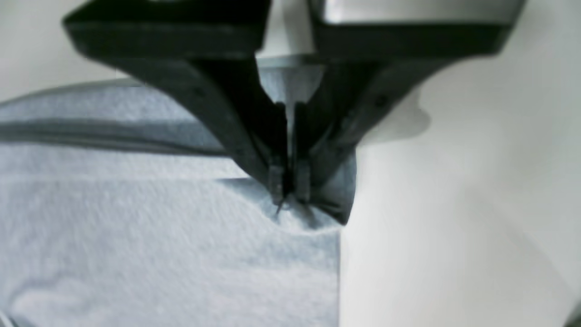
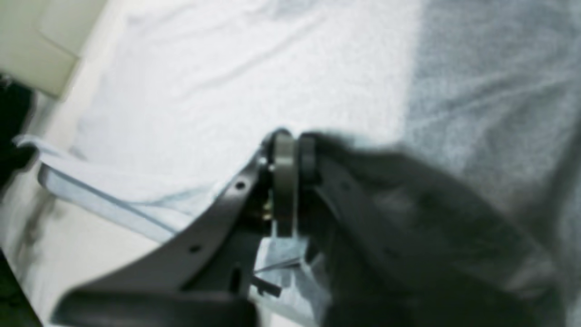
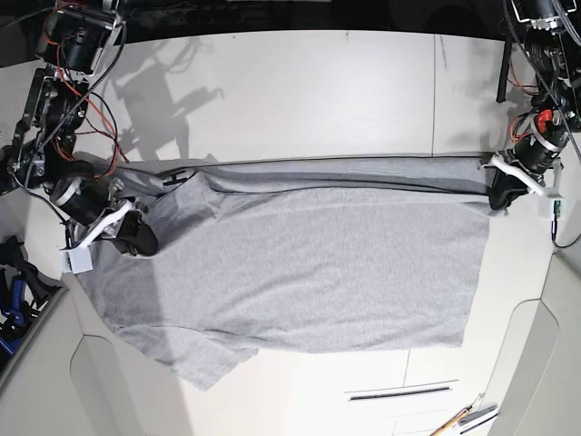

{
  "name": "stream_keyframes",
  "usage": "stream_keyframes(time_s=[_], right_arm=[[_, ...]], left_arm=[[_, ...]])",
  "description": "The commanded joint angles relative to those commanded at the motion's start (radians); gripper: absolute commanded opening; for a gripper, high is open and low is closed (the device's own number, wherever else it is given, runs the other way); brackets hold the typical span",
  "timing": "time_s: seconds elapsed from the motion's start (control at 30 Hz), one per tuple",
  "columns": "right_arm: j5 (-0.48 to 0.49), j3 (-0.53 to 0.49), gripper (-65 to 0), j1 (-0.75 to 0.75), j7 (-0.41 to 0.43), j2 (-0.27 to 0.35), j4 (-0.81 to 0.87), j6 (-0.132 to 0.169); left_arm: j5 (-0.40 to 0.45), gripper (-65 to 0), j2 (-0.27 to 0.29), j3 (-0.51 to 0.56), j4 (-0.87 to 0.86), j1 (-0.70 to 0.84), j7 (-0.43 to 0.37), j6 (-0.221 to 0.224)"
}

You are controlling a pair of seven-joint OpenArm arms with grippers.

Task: Fold the T-shirt properly
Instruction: 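Lift the shoulder corners and drag the shirt toward the robot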

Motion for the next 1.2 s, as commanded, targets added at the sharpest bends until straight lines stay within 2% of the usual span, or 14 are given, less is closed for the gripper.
stream_keyframes(time_s=[0.2,0.27,0.33,0.43,0.47,0.5,0.6,0.67,0.73,0.8,0.83,0.93,1.0,1.2], right_arm=[[-0.031,-0.012,-65.0,0.034,0.074,-0.001,-0.097,0.0],[-0.045,-0.012,-65.0,0.033,0.076,-0.001,-0.101,-0.001],[-0.052,-0.012,-65.0,0.034,0.076,-0.001,-0.101,-0.001],[-0.053,-0.011,-37.6,0.034,0.08,-0.001,-0.101,-0.004],[-0.053,-0.012,-32.2,0.034,0.08,-0.001,-0.101,-0.008],[-0.053,-0.011,-30.8,0.034,0.079,-0.001,-0.101,-0.011],[-0.053,-0.009,-30.9,0.029,0.065,0.0,-0.101,-0.012],[-0.052,0.014,-31.0,0.025,0.008,0.0,-0.1,-0.012],[-0.032,0.066,-31.0,0.016,-0.056,-0.001,-0.097,-0.012],[0.035,0.151,-31.0,-0.015,-0.08,0.0,-0.079,-0.011],[0.068,0.199,-31.0,-0.034,-0.092,0.0,-0.065,-0.011],[0.145,0.316,-31.0,-0.094,-0.121,0.001,-0.018,-0.011],[0.177,0.361,-31.0,-0.131,-0.127,0.012,-0.008,-0.011],[0.172,0.436,-31.0,-0.217,-0.127,0.064,-0.009,-0.019]], left_arm=[[0.004,-65.0,0.0,0.004,-0.087,-0.064,-0.003,0.0],[0.004,-65.0,0.0,0.004,-0.113,-0.08,-0.004,0.0],[0.003,-55.5,0.0,0.004,-0.122,-0.082,-0.01,0.0],[0.003,-38.5,0.0,0.004,-0.122,-0.082,-0.011,0.0],[0.003,-36.2,0.0,0.004,-0.122,-0.082,-0.011,0.0],[0.003,-36.1,0.0,0.004,-0.122,-0.082,-0.01,0.0],[-0.004,-36.2,0.0,0.003,-0.121,-0.082,0.018,0.013],[-0.034,-36.2,0.0,-0.017,-0.121,-0.081,0.063,0.008],[-0.079,-36.3,0.0,-0.056,-0.121,-0.073,0.097,-0.037],[-0.141,-36.3,0.0,-0.109,-0.121,-0.049,0.122,-0.082],[-0.175,-36.3,0.0,-0.137,-0.121,-0.036,0.141,-0.089],[-0.267,-36.3,0.0,-0.204,-0.121,0.002,0.179,-0.089],[-0.297,-36.3,0.0,-0.221,-0.121,0.026,0.178,-0.089],[-0.297,-36.2,0.003,-0.22,-0.121,0.076,0.178,-0.089]])
